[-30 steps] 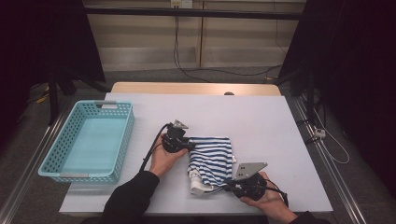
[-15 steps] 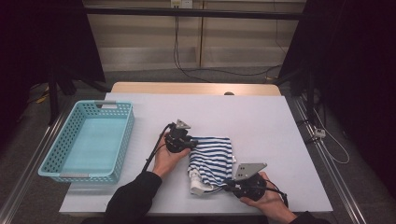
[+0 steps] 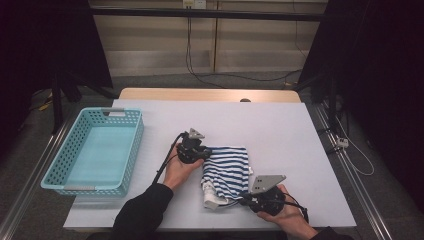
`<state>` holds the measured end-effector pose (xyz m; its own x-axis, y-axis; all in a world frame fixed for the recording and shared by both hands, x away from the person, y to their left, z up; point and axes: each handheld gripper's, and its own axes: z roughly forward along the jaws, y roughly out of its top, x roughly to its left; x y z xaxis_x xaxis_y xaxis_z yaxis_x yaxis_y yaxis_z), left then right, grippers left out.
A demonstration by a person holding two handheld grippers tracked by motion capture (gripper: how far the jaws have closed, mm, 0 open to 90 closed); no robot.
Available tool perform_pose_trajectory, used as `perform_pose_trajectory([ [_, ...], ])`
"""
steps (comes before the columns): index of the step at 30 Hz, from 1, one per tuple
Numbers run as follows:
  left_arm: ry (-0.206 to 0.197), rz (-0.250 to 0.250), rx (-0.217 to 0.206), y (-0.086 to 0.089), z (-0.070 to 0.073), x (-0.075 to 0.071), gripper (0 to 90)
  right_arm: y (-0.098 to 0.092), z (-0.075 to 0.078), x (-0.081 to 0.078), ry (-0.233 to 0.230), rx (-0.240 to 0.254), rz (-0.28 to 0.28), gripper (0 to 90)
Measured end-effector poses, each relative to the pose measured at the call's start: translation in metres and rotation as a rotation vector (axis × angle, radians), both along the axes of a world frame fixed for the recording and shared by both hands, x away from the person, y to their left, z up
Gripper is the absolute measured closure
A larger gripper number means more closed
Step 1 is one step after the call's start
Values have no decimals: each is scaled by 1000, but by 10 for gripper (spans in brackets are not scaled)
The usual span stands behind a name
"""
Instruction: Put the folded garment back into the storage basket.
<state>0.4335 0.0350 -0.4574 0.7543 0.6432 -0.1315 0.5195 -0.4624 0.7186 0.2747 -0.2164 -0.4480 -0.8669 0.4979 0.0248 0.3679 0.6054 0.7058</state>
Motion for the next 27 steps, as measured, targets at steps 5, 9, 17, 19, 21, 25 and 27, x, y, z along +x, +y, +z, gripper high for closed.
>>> perform_pose_trajectory([
  [5, 23, -10, -30, 0, -1, 1, 814, 1, 0, -1, 7, 5, 5, 823],
  [9, 8, -11, -30, -1, -1, 1, 831, 1, 1, -1, 6, 13, 1, 828],
  [17, 6, 10, -105, 1, 1, 2, 836, 1, 4, -3, 23, 79, -3, 837],
  [19, 3, 8, -119, 2, 3, 2, 835, 2, 4, -3, 17, 90, 0, 838],
  [21, -9, -11, -97, 4, 4, 3, 835, 2, 6, -4, 12, 95, -1, 838],
  [25, -15, 17, -169, 5, 8, 3, 836, 3, 10, -4, 2, 124, -6, 839],
  [27, -17, 23, -180, 7, 10, 3, 836, 4, 12, -4, -3, 127, -5, 840],
])
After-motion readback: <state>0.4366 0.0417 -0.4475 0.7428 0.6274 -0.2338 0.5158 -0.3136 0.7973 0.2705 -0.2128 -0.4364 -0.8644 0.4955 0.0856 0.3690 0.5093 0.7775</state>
